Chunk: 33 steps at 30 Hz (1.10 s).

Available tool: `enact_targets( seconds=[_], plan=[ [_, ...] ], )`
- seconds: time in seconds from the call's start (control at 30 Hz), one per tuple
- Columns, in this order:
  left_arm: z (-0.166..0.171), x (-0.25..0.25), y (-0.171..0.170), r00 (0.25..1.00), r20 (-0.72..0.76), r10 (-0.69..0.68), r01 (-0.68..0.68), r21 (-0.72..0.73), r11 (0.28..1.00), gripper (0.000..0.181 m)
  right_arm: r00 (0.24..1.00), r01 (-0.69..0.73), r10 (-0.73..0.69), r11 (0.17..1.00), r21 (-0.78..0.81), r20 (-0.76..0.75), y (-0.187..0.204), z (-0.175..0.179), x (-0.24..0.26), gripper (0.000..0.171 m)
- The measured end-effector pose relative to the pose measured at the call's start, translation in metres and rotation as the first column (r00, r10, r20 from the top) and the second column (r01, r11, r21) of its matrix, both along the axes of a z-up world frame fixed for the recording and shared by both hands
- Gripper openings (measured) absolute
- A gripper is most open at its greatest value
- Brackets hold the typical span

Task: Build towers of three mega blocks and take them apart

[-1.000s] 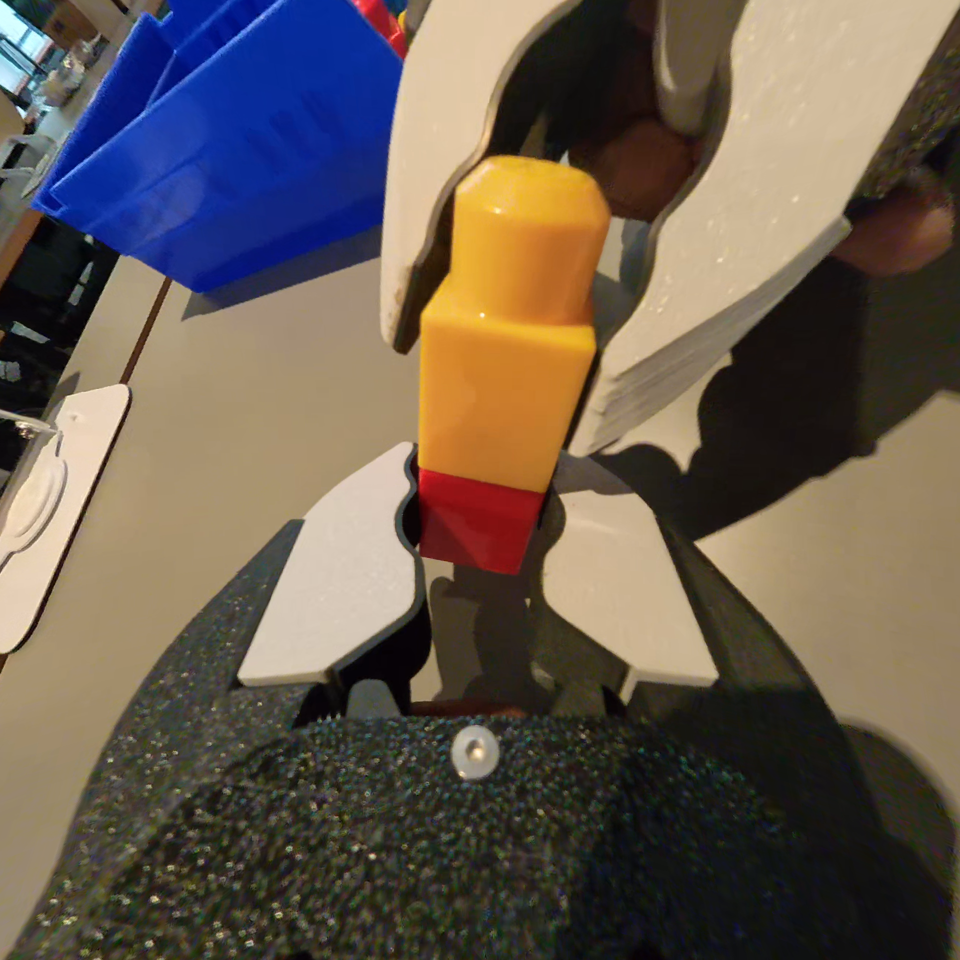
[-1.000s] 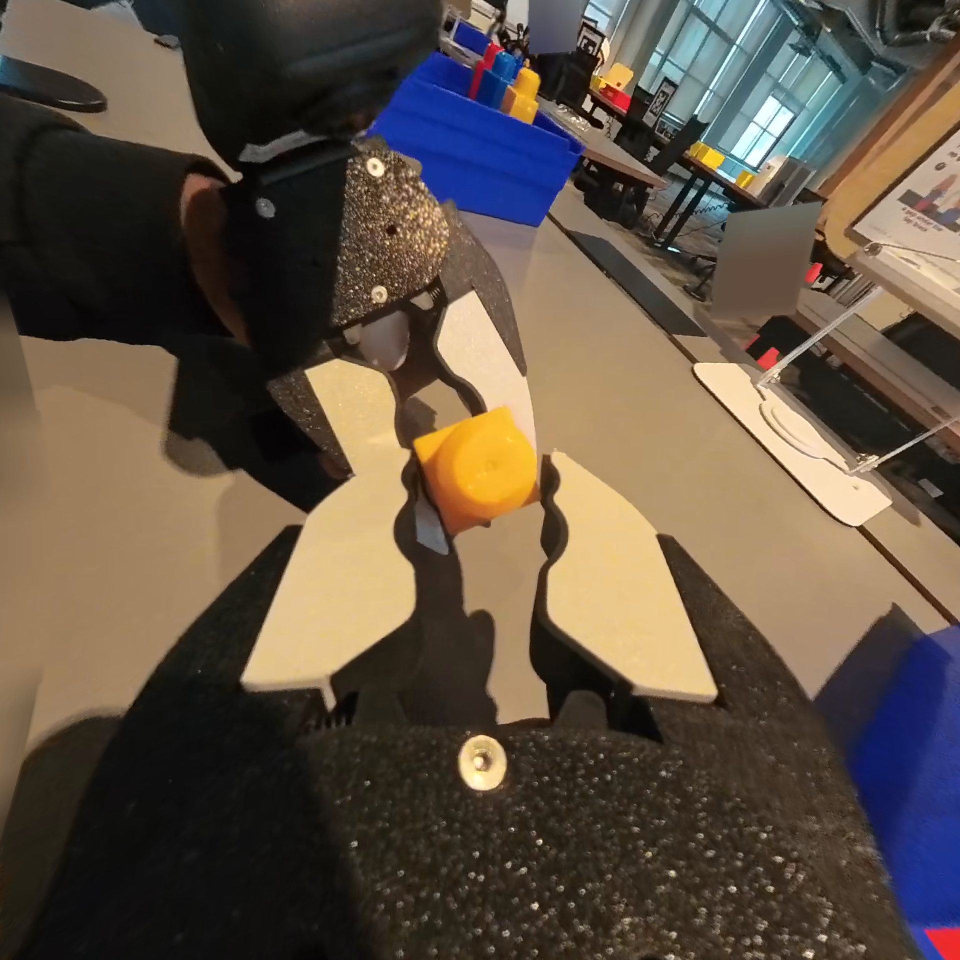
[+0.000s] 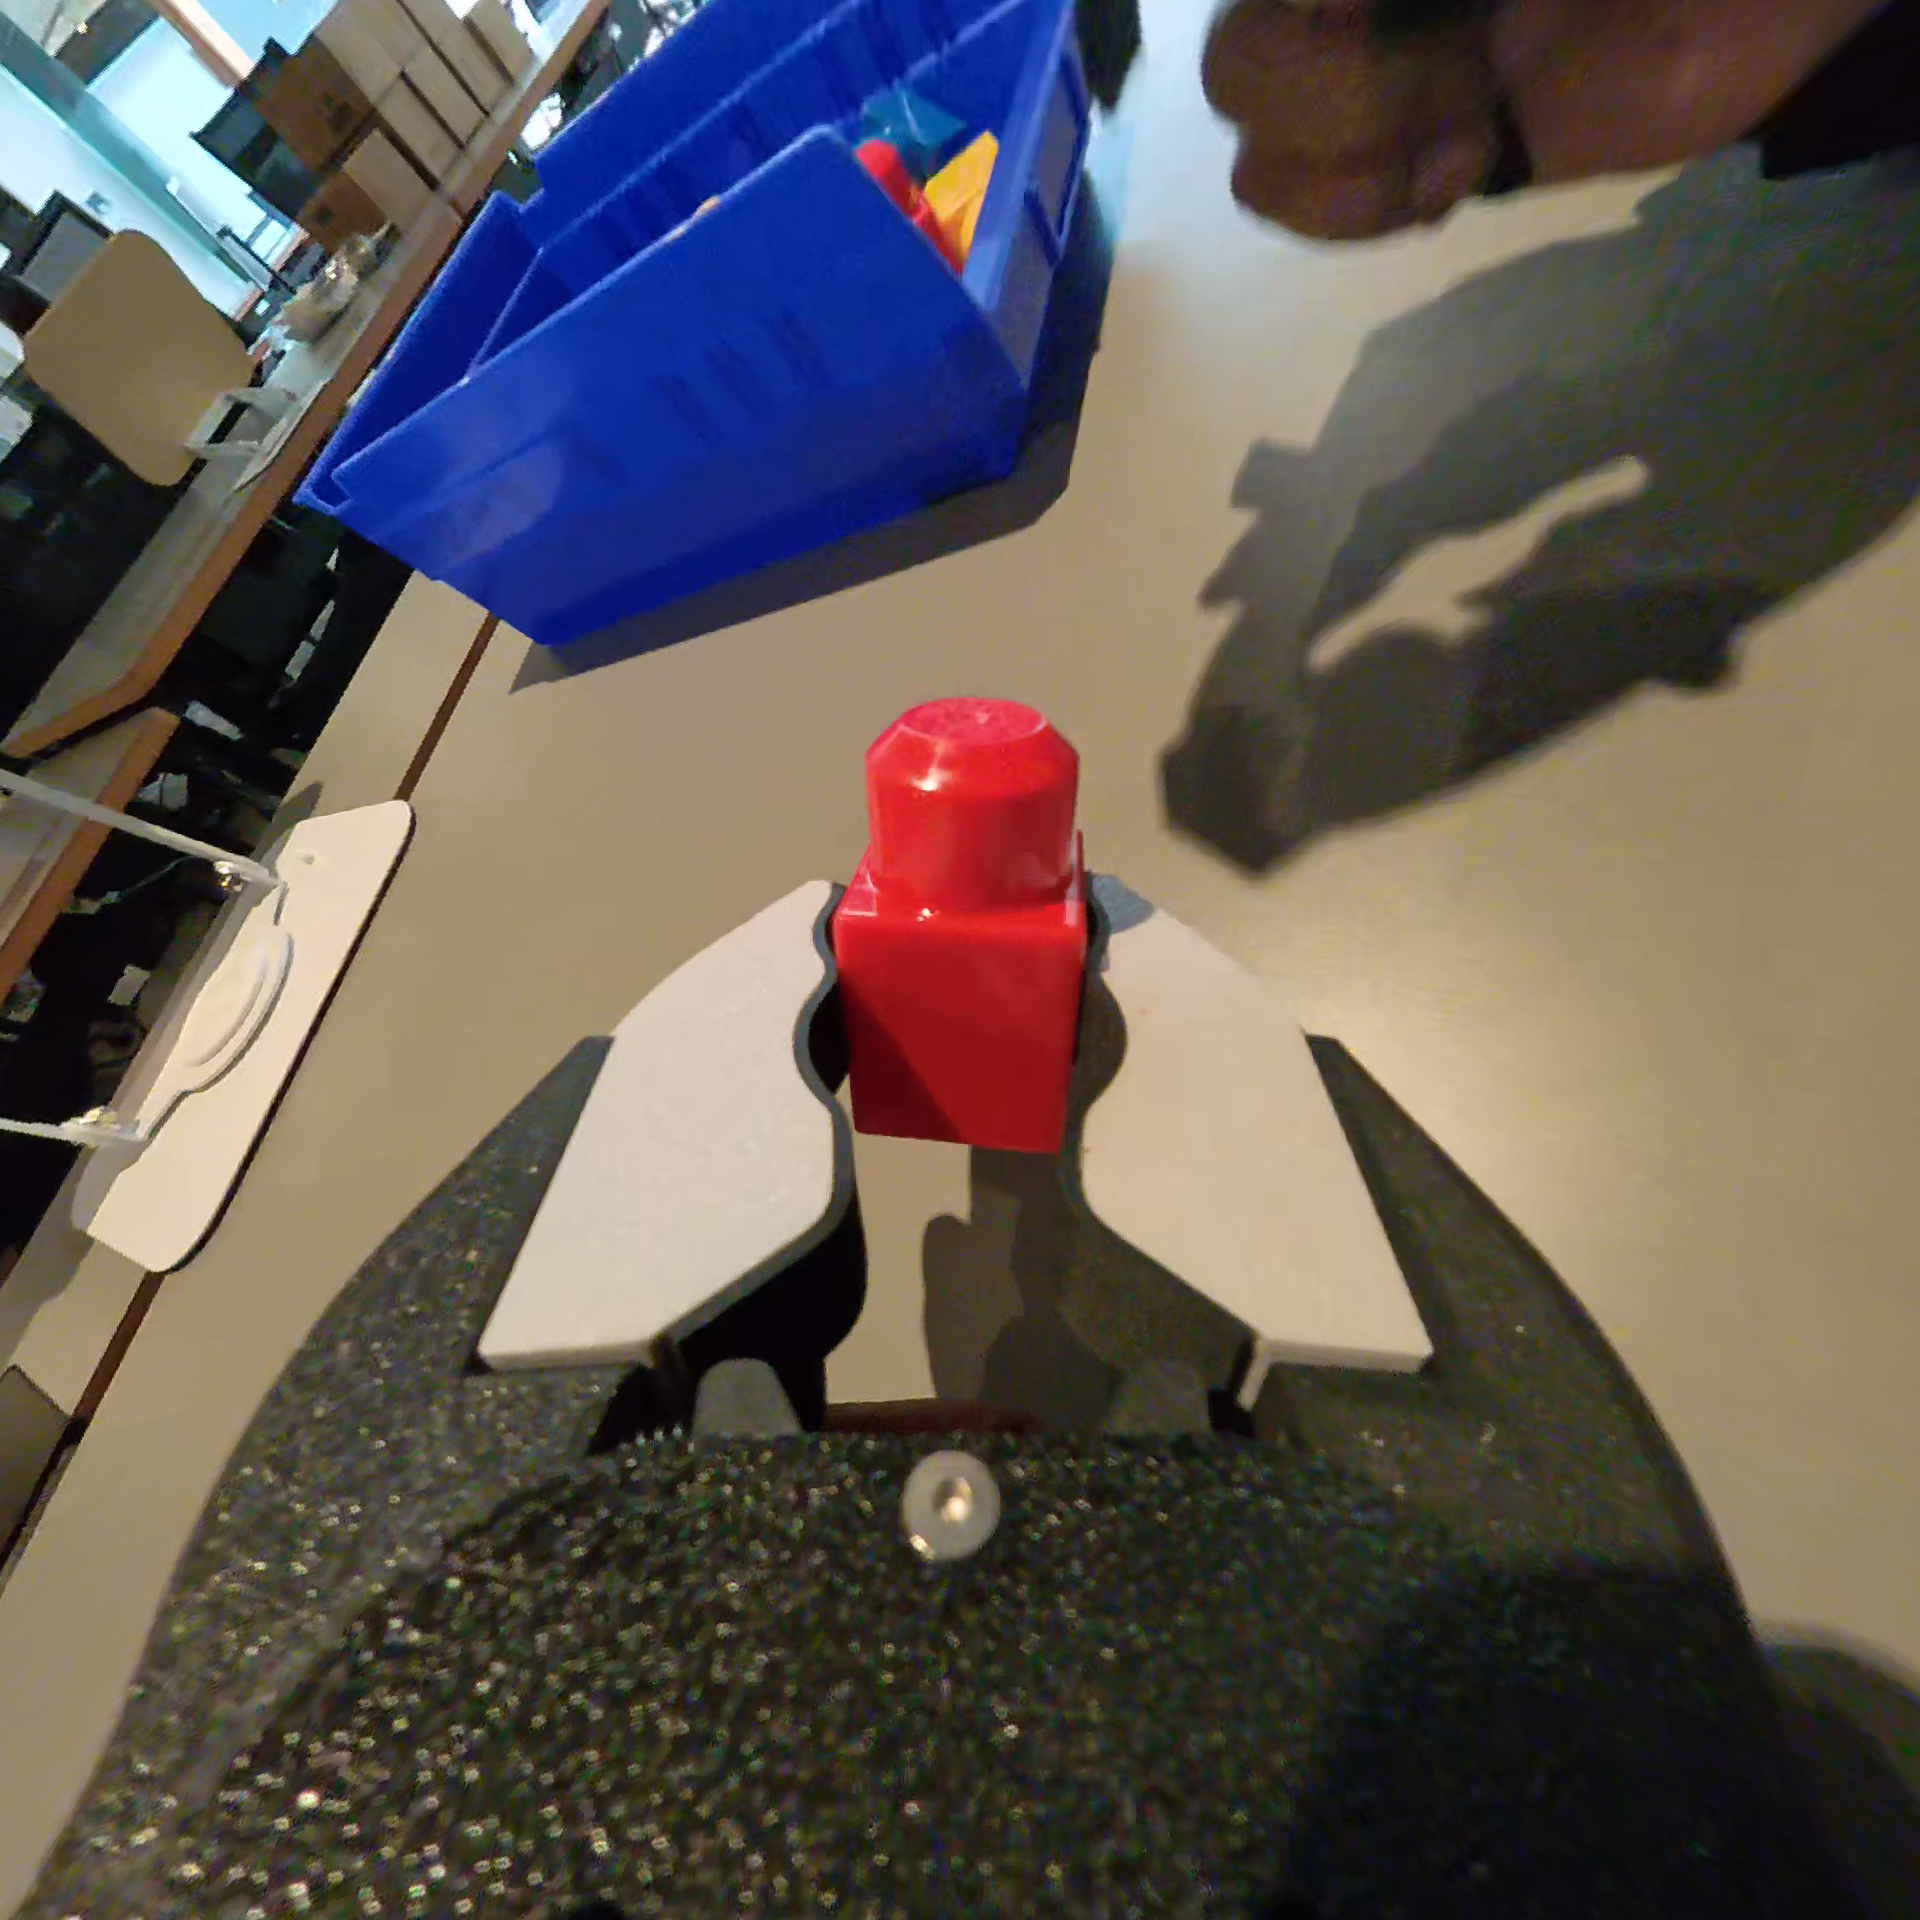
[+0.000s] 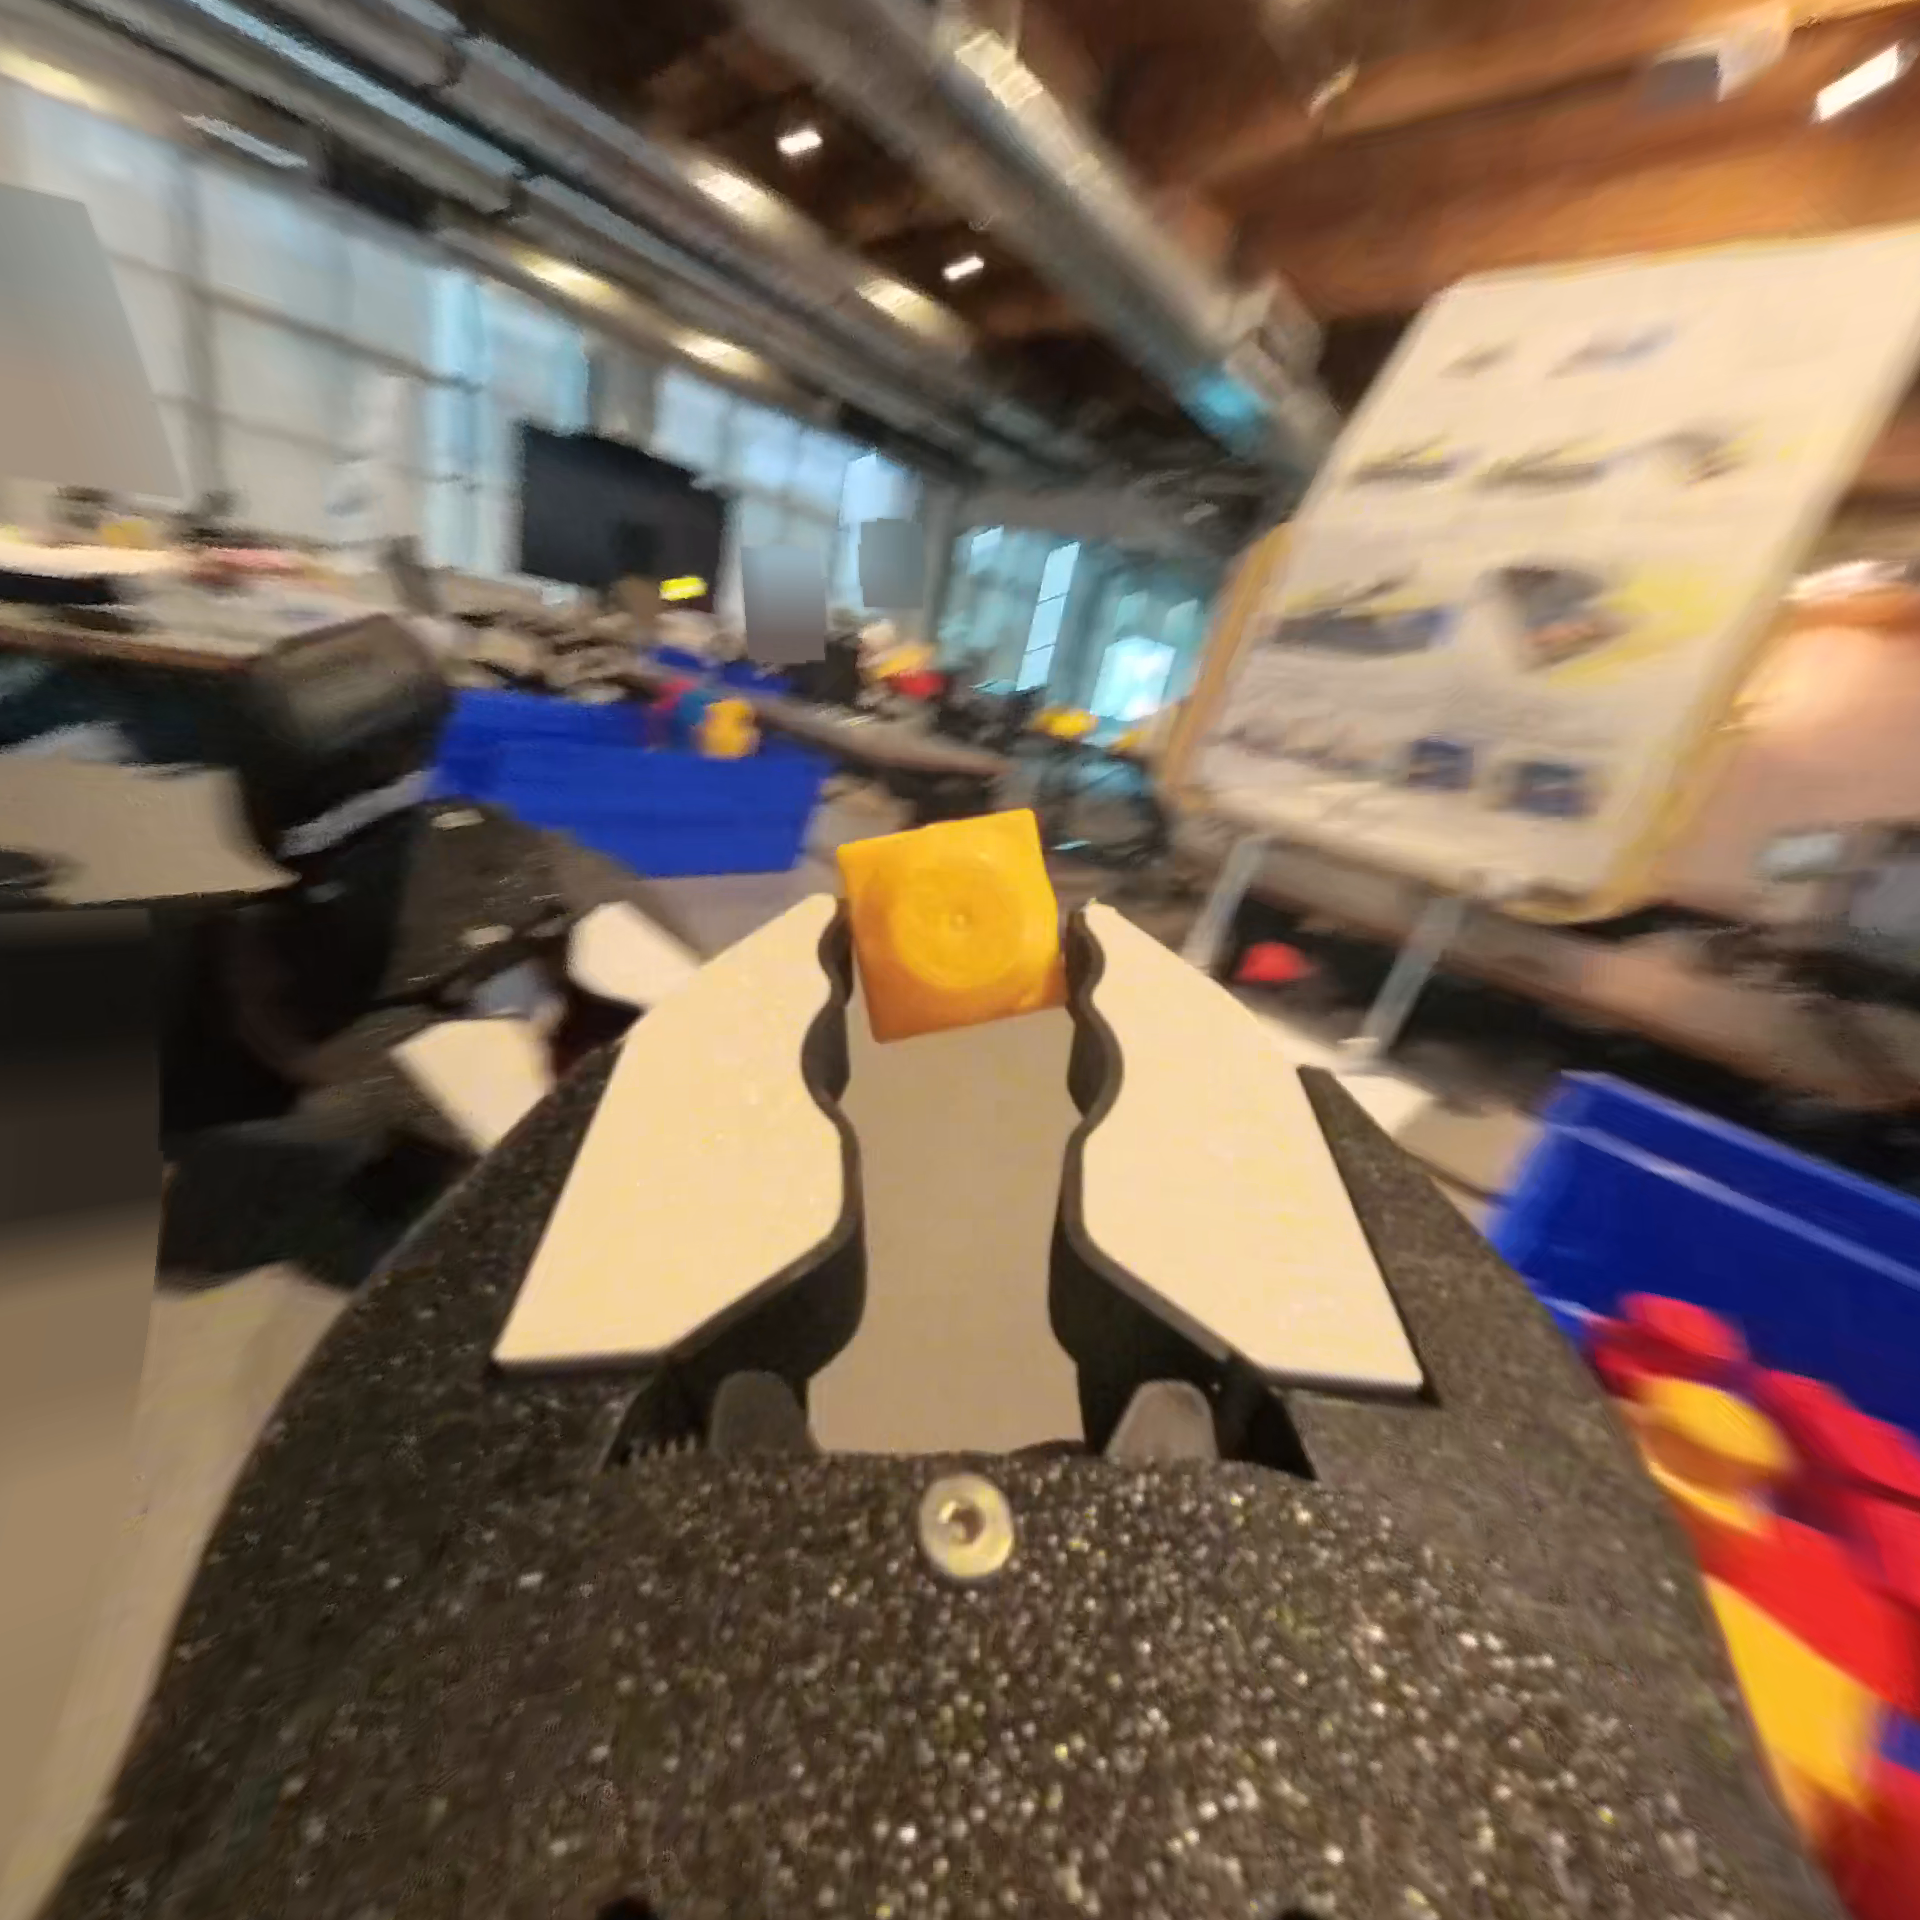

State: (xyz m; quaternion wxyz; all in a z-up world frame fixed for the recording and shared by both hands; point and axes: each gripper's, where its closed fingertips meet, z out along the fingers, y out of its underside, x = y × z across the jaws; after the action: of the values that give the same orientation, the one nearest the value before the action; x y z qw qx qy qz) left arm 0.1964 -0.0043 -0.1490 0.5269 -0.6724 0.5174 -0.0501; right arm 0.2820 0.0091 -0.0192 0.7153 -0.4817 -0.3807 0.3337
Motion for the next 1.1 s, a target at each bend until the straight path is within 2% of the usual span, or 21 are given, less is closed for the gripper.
enact_targets(
  seconds=[0.1,0.2,0.33,0.53,0.6,0.73,0.83,0.9,0.97,1.03,1.1],
  plan=[
    [-0.003,-0.002,0.001,1.000,-0.021,0.014,-0.014,-0.001,1.000,0.040,0.947,0.319,-0.319,0.948,-0.001,-0.037,0.051,0.007,0.066,0.039],
    [-0.005,-0.001,0.002,0.999,-0.032,0.014,-0.014,-0.007,1.000,0.040,0.863,0.500,-0.505,0.861,-0.093,-0.031,0.092,-0.001,0.129,0.039],
    [-0.013,0.000,0.002,0.998,-0.059,0.010,-0.012,-0.021,1.000,0.040,0.807,0.588,-0.583,0.778,-0.220,0.094,0.126,-0.031,0.166,0.039],
    [-0.018,0.000,0.002,0.997,-0.075,0.015,-0.017,-0.035,0.999,0.040,0.690,0.719,-0.644,0.663,-0.209,0.332,0.149,-0.066,0.172,0.041],
    [-0.019,0.000,0.002,0.997,-0.076,0.017,-0.020,-0.036,0.999,0.040,0.683,0.725,-0.640,0.652,-0.221,0.351,0.151,-0.071,0.172,0.049],
    [-0.016,0.000,0.003,0.998,-0.064,0.020,-0.022,-0.031,0.999,0.040,0.728,0.686,-0.635,0.677,-0.267,0.259,0.146,-0.060,0.173,0.063],
    [-0.011,0.000,0.003,0.999,-0.044,0.023,-0.024,-0.015,1.000,0.040,0.822,0.569,-0.557,0.797,-0.202,0.115,0.122,-0.033,0.150,0.061],
    [-0.006,0.001,0.004,0.999,-0.029,0.024,-0.024,0.007,1.000,0.040,0.922,0.388,-0.383,0.909,-0.154,0.060,0.092,-0.023,0.108,0.048],
    [-0.003,0.001,0.005,0.999,-0.029,0.030,-0.029,0.036,0.999,0.040,0.983,0.168,-0.150,0.970,-0.175,0.109,0.059,-0.031,0.052,0.044],
    [-0.001,-0.001,0.008,0.996,-0.065,0.057,-0.051,0.087,0.995,0.040,0.978,-0.004,0.058,0.966,-0.260,0.203,0.028,-0.053,0.000,0.045],
    [0.003,-0.004,0.012,0.993,-0.083,0.086,-0.073,0.144,0.987,0.040,0.939,-0.130,0.239,0.912,-0.389,0.248,-0.001,-0.076,-0.041,0.054]
  ],
)
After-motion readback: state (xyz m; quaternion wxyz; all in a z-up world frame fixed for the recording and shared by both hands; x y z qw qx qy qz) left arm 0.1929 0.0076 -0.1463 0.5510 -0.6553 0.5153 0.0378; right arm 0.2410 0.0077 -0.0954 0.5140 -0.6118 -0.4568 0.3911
